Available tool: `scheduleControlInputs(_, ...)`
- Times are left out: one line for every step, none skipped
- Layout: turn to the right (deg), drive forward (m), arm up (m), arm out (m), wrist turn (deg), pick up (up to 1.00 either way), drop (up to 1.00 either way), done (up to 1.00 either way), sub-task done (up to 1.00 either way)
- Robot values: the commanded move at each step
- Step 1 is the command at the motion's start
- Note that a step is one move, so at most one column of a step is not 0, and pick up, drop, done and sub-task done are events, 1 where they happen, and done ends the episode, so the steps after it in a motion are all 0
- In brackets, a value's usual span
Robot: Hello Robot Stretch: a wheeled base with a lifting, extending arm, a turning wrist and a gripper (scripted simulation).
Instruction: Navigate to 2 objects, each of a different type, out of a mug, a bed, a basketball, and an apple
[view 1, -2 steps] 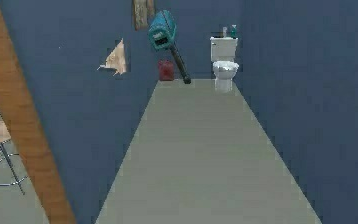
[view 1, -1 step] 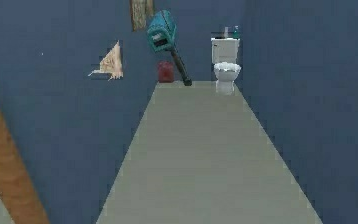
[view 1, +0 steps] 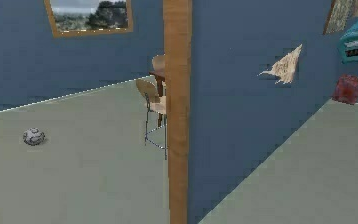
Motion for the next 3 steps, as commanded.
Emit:
scheduleControlInputs(-21.0,0.00,0.00,0.00,0.0,0.00,0.00,0.00,0.00)
scheduleControlInputs(0.0,0.95,0.00,0.00,0.0,0.00,0.00,0.00,0.00)
scheduleControlInputs(-3.0,0.00,0.00,0.00,0.0,0.00,0.00,0.00,0.00)
